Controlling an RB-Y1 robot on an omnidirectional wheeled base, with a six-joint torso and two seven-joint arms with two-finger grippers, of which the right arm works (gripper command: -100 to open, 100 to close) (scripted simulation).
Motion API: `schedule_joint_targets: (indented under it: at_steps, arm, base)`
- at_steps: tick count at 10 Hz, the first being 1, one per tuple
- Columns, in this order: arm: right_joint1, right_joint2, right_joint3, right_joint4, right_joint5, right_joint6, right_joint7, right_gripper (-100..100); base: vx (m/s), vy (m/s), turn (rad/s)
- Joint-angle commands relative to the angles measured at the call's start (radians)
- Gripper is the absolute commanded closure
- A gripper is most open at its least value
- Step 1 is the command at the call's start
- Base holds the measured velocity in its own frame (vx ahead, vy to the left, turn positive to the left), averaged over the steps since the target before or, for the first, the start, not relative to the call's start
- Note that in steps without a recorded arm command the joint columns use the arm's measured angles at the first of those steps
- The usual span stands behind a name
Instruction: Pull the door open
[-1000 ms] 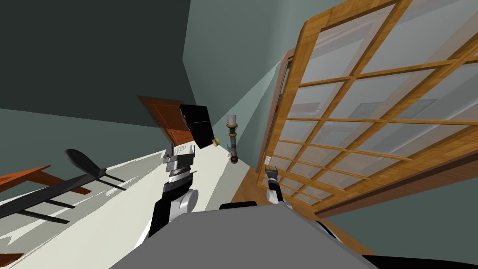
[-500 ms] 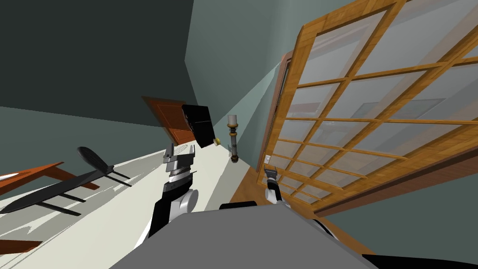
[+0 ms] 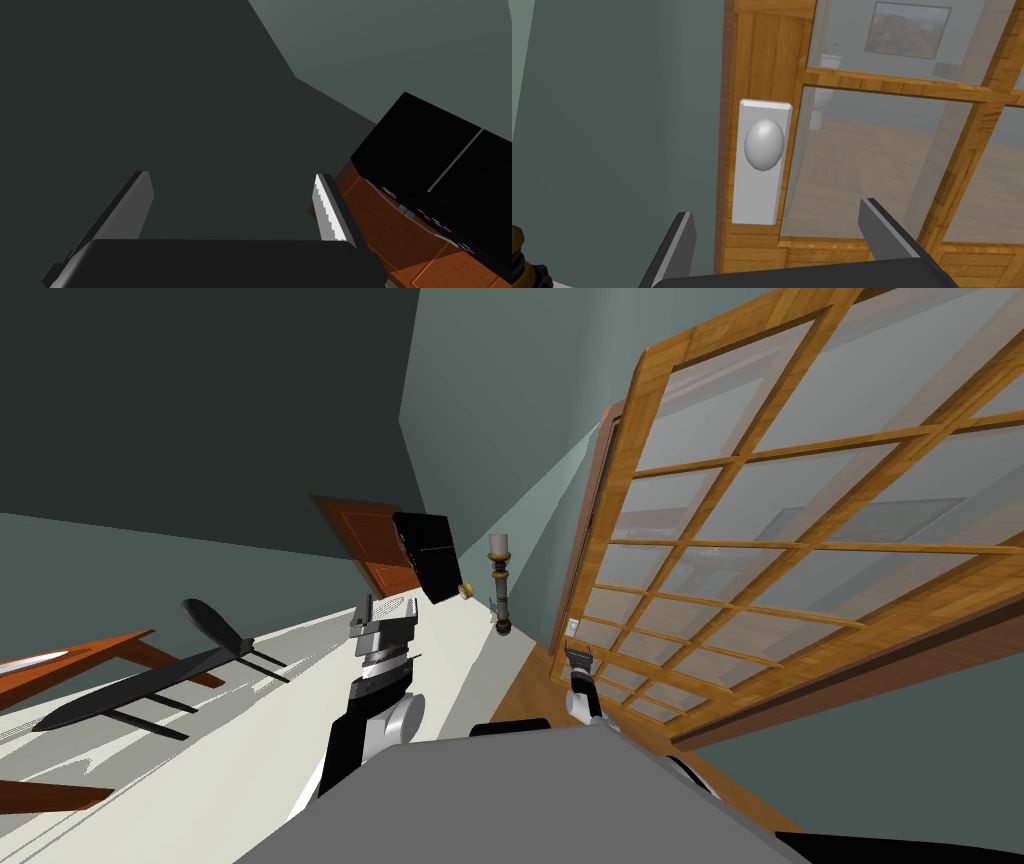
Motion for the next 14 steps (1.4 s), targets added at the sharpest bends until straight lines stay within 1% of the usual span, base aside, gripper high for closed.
schedule_joint_targets:
  at_steps: [1, 3, 4, 5, 6, 7, 8, 9, 13, 14]
  arm:
    - [-0.003, 0.003, 0.006, 0.002, -0.013, -0.001, -0.050, -100]
    - [-0.005, 0.007, 0.011, 0.001, -0.026, 0.000, -0.094, -100]
    - [-0.006, 0.008, 0.013, 0.001, -0.030, 0.000, -0.106, -100]
    - [-0.005, 0.007, 0.012, 0.001, -0.027, -0.001, -0.095, -100]
    - [0.009, -0.018, 0.012, 0.004, -0.029, -0.003, -0.128, -100]
    - [0.013, -0.026, 0.013, 0.006, -0.029, -0.004, -0.136, -100]
    - [0.022, -0.044, 0.013, 0.008, -0.030, -0.006, -0.156, -100]
    - [0.027, -0.053, 0.013, 0.010, -0.031, -0.007, -0.167, -100]
    - [0.067, -0.128, 0.014, 0.022, -0.036, -0.015, -0.251, -100]
    - [0.072, -0.138, 0.014, 0.024, -0.036, -0.016, -0.263, -100]
  base:
    - [-0.042, -0.005, 0.028]
    - [-0.044, -0.002, 0.018]
    - [-0.033, -0.002, 0.009]
    - [-0.013, -0.001, 0.001]
    - [0.152, 0.008, 0.077]
    - [0.189, -0.004, 0.050]
    - [0.193, -0.041, 0.045]
    - [0.185, -0.023, 0.052]
    - [0.178, -0.003, 0.066]
    - [0.204, -0.019, 0.050]
